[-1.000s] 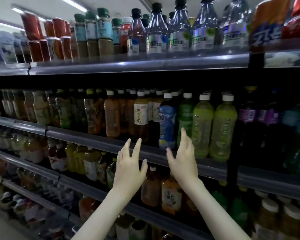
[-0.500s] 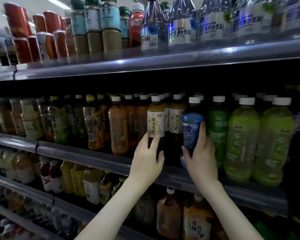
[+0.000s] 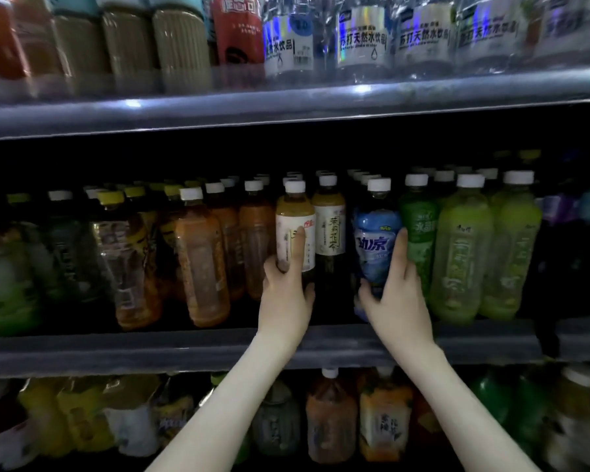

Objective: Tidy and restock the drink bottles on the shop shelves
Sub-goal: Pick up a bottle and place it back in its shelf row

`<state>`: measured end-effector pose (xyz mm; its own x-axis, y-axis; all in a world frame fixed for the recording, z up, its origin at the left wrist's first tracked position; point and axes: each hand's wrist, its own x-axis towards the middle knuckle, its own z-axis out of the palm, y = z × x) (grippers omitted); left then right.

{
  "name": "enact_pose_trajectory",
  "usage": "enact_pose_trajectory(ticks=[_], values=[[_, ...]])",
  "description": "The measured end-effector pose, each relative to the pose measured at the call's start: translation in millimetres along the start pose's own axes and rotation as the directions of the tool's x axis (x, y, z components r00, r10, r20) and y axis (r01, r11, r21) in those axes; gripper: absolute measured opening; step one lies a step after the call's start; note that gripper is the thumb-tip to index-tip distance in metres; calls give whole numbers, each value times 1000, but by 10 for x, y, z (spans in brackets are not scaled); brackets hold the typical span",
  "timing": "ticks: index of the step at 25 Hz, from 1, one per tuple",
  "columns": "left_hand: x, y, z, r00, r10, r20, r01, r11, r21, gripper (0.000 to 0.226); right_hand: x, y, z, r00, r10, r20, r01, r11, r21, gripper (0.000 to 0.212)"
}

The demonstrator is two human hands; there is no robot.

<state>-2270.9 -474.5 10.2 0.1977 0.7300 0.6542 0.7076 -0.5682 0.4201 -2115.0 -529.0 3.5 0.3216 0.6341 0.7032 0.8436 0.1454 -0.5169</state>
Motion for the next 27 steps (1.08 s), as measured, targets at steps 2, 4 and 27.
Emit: enact_pose_trajectory(ticks=[2,4,27], values=[[11,-53,-23,999,48,11,-48,999,1,94,-111,-125,-10,998,62,-26,-64,995,-78,99],[13,-88,-61,997,72,35,-71,997,-32,89,-265,-262,28,994,99,-44,-105,978,-178,95],[-5933,-4158,-952,447,-765,464,738,609,292,49,-5450,-1337,3242,133,253,958,-76,967,-245,52]])
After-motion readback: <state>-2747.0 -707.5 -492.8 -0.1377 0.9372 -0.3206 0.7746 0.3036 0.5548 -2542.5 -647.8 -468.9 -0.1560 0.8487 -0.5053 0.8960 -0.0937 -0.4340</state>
